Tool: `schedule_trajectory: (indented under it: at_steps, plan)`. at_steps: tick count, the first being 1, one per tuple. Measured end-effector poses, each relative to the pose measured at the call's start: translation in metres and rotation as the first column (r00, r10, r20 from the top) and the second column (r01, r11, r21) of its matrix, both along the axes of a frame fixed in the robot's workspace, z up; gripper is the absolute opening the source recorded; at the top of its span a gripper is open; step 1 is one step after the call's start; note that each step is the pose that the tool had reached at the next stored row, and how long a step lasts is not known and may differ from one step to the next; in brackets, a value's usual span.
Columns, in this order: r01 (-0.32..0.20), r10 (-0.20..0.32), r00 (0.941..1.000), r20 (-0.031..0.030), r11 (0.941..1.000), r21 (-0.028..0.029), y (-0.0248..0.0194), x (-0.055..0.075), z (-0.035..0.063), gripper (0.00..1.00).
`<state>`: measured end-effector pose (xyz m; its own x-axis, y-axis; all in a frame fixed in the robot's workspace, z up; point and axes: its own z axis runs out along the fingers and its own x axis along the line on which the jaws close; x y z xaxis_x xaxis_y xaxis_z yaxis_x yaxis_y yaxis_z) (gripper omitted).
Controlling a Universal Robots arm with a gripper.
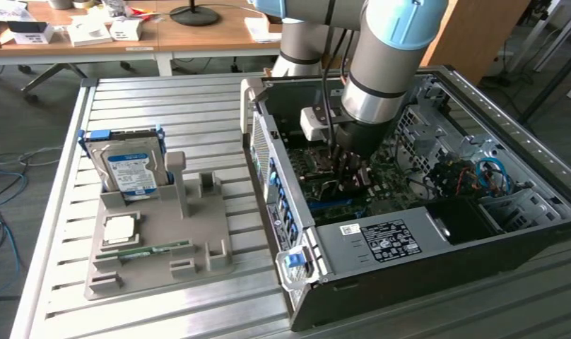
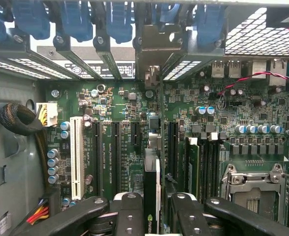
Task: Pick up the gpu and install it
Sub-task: 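Insert the gpu into the slot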
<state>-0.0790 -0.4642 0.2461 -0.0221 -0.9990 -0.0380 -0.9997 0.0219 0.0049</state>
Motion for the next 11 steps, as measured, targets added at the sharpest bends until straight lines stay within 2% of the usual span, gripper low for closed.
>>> schedule_trajectory:
  at_steps: [11]
  plan:
    - [0.01,-0.01,0.9999,0.0,0.9999,0.0,0.0003,0.0,0.0,0.26]
